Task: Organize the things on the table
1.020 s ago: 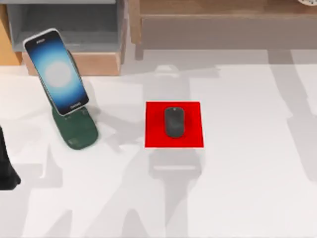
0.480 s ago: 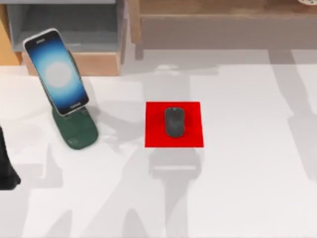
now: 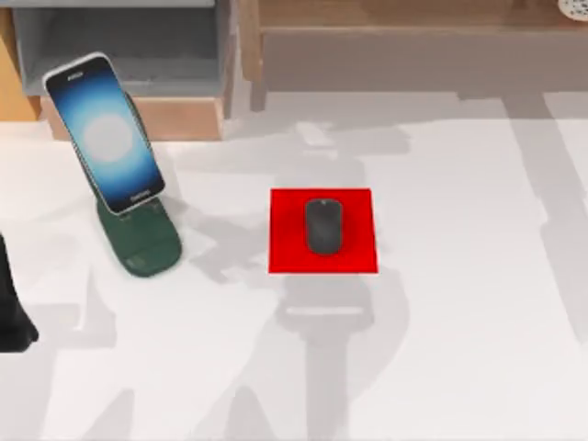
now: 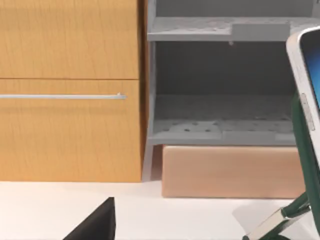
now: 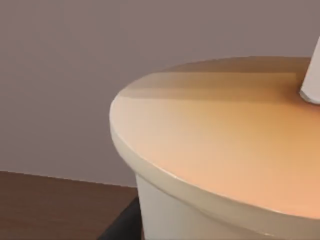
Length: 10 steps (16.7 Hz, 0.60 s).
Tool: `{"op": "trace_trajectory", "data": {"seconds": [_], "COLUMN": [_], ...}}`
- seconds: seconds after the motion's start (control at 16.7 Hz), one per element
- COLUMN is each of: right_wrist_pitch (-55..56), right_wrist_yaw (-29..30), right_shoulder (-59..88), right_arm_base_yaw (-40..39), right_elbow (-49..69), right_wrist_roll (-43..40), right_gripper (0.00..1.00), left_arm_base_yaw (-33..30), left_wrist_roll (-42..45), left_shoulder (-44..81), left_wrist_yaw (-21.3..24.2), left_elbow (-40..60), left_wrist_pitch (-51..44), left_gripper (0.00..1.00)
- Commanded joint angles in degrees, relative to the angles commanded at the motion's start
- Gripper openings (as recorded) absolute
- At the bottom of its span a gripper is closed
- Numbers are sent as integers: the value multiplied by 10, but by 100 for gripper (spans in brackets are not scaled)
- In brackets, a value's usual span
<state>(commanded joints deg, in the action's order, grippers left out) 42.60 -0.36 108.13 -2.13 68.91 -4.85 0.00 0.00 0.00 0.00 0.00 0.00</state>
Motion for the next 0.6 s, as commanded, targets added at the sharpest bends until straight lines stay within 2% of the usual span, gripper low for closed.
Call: {"op": "trace_trajectory", "data": {"seconds": [0.36, 0.6], "right_wrist_pitch": [79, 72], "right_wrist_yaw": [-84, -90], "right_shoulder": [-61, -55], "right_arm_base_yaw": [17, 10], "right_elbow": [-100, -93], "right_wrist_roll": [-63, -55], "right_gripper": [0, 0], "left_arm_base_yaw": [0, 0], "left_wrist_roll": [0, 0], "left_shoulder": [0, 0], "left_wrist_yaw": [0, 0], "left_elbow": [0, 0], "left_wrist_pitch": [0, 0], "left_gripper": [100, 100]}}
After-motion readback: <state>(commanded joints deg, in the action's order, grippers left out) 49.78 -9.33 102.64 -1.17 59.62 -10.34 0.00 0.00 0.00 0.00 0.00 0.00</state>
